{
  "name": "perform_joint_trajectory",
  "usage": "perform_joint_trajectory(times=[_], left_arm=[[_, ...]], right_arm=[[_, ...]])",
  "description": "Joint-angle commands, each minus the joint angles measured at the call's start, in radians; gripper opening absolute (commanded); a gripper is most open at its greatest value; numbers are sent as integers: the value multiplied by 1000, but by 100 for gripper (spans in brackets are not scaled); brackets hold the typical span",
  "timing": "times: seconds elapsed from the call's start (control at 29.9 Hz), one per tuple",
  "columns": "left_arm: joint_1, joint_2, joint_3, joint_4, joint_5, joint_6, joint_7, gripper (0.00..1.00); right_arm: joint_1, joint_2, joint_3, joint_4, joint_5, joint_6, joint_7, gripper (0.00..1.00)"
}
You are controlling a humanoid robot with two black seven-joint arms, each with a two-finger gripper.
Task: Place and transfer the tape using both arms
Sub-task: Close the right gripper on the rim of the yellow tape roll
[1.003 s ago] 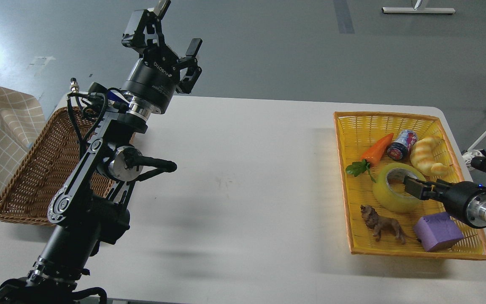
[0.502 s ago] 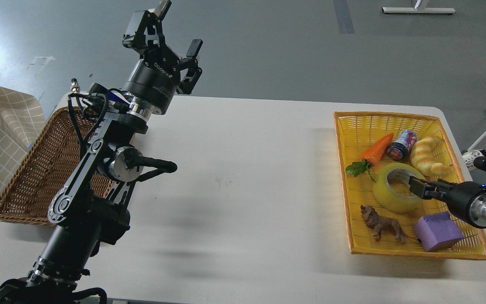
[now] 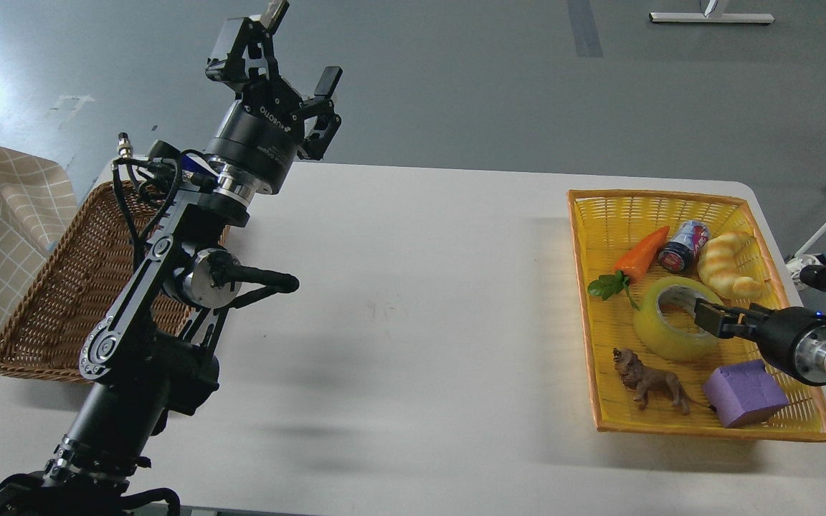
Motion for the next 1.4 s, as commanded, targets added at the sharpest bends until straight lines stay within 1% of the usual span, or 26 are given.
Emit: perform_joint_trajectory(times=[0.0,0.17,0.23,0.27,0.3,0.33,0.4,0.43,0.47,0.6,0.67,0.74,0.94,1.07,1.27,1.37], left_arm=[[0,0,0,0,0,0,0,98],[3,1,2,0,0,0,0,98],[3,0,2,0,0,0,0,98],[3,-3,2,0,0,0,0,98],[3,-3,2,0,0,0,0,98],[3,-3,2,0,0,0,-2,98],[3,-2,2,0,0,0,-2,98],[5,-2,2,0,0,0,-2,98],[5,0,2,0,0,0,-2,98],[3,3,5,2,0,0,-2,98],[5,1,5,2,0,1,-2,98],[5,1,3,2,0,1,-2,98],[9,3,0,2,2,1,-3,98],[12,4,0,2,2,0,-3,98],[18,3,0,0,2,1,-3,98],[18,3,0,0,2,0,-3,98]], right_arm=[[0,20,0,-19,-5,0,-9,80],[12,34,-19,-27,-6,0,-14,80],[11,46,-20,-30,-14,0,-17,75],[11,52,-20,-37,-28,0,-27,68],[11,54,-20,-39,-31,0,-37,64],[11,55,-20,-40,-31,0,-58,56],[11,54,-19,-40,-31,0,-81,48],[12,48,-19,-42,-29,0,-95,41],[12,45,-19,-42,-26,0,-96,35],[14,43,-17,-43,-20,0,-96,21],[15,43,-14,-42,-14,0,-98,7],[15,45,-12,-39,-11,0,-98,0],[15,45,-9,-34,89,0,-103,0],[14,40,-9,-28,113,0,-107,0],[12,8,-5,-17,175,0,-107,0],[11,-23,-3,12,207,0,-107,0]])
